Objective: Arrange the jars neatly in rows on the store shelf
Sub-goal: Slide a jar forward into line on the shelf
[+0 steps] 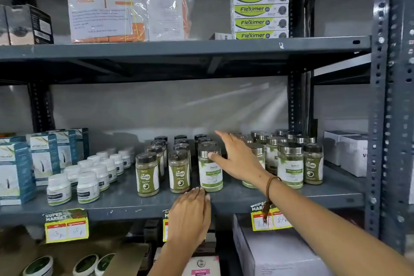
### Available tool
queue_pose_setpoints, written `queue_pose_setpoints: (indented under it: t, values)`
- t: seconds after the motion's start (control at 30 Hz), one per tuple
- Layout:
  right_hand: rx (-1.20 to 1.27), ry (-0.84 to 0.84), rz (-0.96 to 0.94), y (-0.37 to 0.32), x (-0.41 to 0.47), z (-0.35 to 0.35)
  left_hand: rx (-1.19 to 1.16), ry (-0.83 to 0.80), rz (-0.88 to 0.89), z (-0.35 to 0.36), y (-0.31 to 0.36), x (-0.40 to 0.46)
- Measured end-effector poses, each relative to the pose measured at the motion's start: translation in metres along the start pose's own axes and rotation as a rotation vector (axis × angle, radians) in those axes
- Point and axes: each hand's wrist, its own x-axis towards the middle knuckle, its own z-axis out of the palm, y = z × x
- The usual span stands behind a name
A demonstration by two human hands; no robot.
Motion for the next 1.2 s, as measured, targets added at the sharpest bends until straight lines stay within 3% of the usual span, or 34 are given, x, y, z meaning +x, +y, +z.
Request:
queue_pose_setpoints:
  t: [0.27, 0.6, 0.87, 1.2]
  values:
    - [-0.058, -0.146, 0.074, 0.001, 0.028, 0.014, 0.006, 0.067, -0.002, 0.016, -0.002, -0.003]
    - [-0.007, -0.019, 0.071, 0.000, 0.014, 0.001, -0.004, 0.044, 0.013, 0.014, -0.002, -0.004]
    - [0.089, 0.042, 0.114, 0.015, -0.027, -0.071, -0.009, 0.050, -0.008, 0.012, 0.001, -0.005]
    - [-0.126, 0.064, 0.376, 0.095, -0.070, -0.162, -0.019, 0.032, -0.041, 0.008, 0.005, -0.007]
